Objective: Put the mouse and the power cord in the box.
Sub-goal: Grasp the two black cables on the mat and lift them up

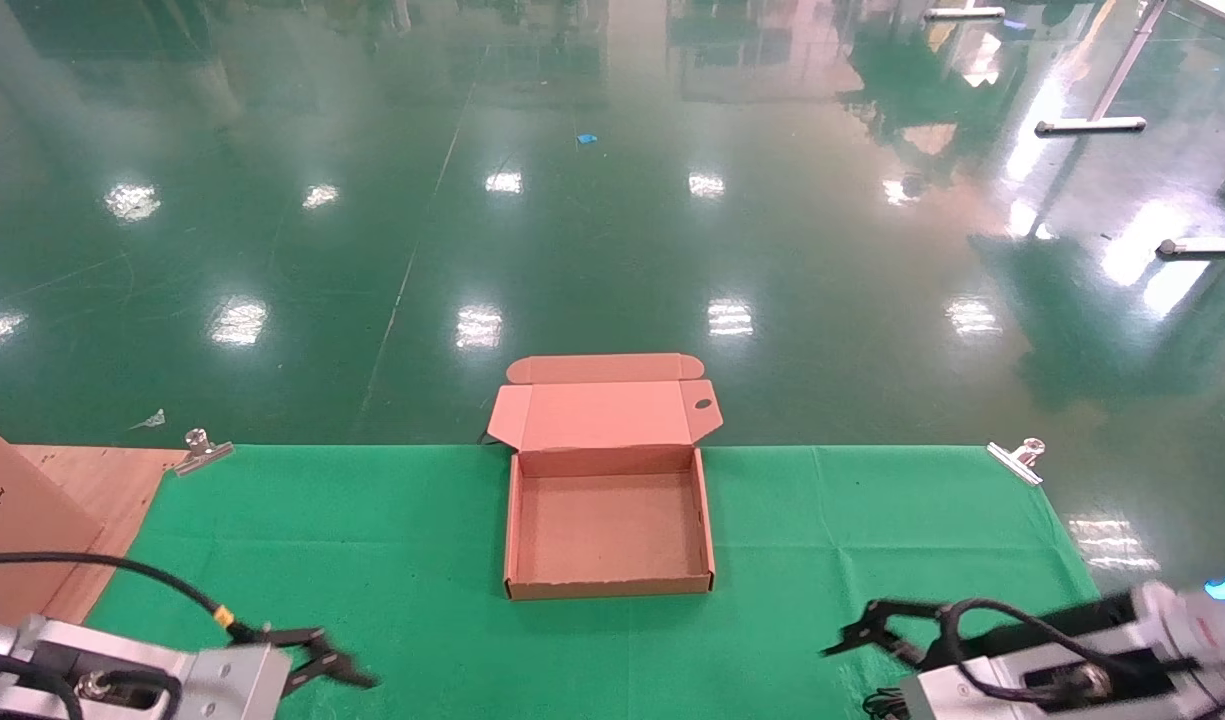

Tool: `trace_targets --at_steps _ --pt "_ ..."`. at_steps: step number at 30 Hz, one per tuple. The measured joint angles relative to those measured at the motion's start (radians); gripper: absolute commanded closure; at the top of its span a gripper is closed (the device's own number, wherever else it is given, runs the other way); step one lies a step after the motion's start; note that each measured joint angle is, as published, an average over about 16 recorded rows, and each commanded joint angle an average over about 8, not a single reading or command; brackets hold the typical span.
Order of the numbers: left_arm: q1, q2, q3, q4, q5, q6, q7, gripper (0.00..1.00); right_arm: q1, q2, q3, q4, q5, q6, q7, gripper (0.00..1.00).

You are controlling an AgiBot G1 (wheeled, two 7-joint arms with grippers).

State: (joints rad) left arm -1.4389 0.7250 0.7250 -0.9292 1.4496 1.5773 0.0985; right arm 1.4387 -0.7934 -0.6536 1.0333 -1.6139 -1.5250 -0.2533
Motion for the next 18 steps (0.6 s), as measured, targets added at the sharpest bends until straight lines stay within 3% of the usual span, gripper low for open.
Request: trace_targets --at_steps 8,18 --pt "-0.128 0.104 0.135 0.278 0.214 -0.032 0.247 0.00 0.103 -0.143 -0.119 -0.280 -0.262 0.123 -0.241 0.00" --pt "-0.160 0.235 0.176 0.588 0.278 -0.127 0.457 0.00 0.128 -0.281 -0.156 -0.639 -0.345 0.315 -0.447 0.00"
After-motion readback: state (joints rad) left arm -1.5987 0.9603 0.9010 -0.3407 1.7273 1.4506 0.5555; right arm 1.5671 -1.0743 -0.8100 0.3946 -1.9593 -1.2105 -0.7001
